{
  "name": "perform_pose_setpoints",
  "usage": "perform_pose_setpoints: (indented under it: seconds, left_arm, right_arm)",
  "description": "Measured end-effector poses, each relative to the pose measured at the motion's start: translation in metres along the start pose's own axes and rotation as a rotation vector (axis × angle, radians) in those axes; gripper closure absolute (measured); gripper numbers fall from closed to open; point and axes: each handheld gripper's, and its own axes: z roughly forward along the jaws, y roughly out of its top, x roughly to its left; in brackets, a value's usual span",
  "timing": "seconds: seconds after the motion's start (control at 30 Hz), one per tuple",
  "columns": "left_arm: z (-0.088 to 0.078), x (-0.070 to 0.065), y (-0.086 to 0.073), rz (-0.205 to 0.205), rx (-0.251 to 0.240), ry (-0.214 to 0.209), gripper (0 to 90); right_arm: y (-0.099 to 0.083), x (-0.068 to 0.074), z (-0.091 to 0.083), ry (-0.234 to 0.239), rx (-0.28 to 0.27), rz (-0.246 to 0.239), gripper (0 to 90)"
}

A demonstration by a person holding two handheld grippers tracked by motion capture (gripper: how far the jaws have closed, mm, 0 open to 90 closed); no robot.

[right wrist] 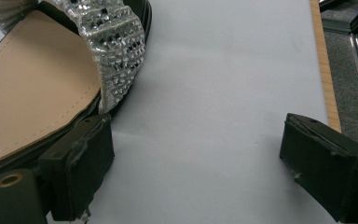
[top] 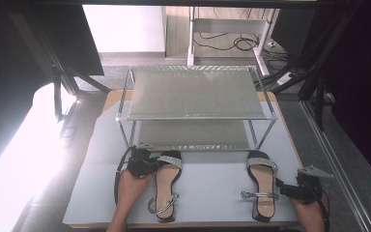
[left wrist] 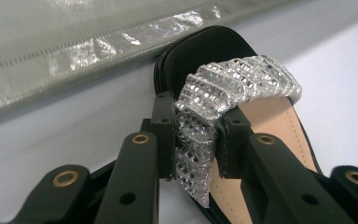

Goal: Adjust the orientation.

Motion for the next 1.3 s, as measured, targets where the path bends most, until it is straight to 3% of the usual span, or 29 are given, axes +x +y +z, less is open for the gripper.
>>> perform_pose_setpoints:
  seconds: [0.27, 0.47, 0.63, 0.8, 0.93, 0.97, 1.1, 1.3]
  left_arm:
    - [-0.003, 0.016, -0.005, -0.141, -0.028, -0.101, 75.4]
    - [-0.005, 0.024, -0.005, -0.196, -0.019, -0.152, 76.3]
    - [-0.006, 0.024, -0.002, -0.196, -0.011, -0.133, 76.3]
    - [-0.005, 0.014, -0.003, -0.144, -0.022, -0.069, 73.6]
    - [-0.002, 0.002, -0.004, -0.085, -0.025, 0.0, 62.8]
    - [-0.001, 0.001, -0.005, -0.084, -0.023, 0.008, 57.8]
    - [-0.002, 0.002, -0.013, -0.109, -0.027, 0.004, 56.5]
    - [-0.006, 0.007, -0.019, -0.179, -0.042, -0.031, 64.2]
  right_arm:
    - [0.0, 0.0, 0.0, 0.0, 0.0, 0.0, 9.5]
    - [0.0, 0.0, 0.0, 0.0, 0.0, 0.0, 9.5]
    - [0.0, 0.0, 0.0, 0.0, 0.0, 0.0, 9.5]
    - [0.0, 0.0, 0.0, 0.0, 0.0, 0.0, 9.5]
    - [0.0, 0.0, 0.0, 0.0, -0.001, 0.0, 9.5]
    - [0.0, 0.0, 0.0, 0.0, -0.001, 0.0, 9.5]
    - [0.0, 0.0, 0.0, 0.0, -0.001, 0.0, 9.6]
    - [0.0, 0.0, 0.0, 0.0, -0.001, 0.0, 9.5]
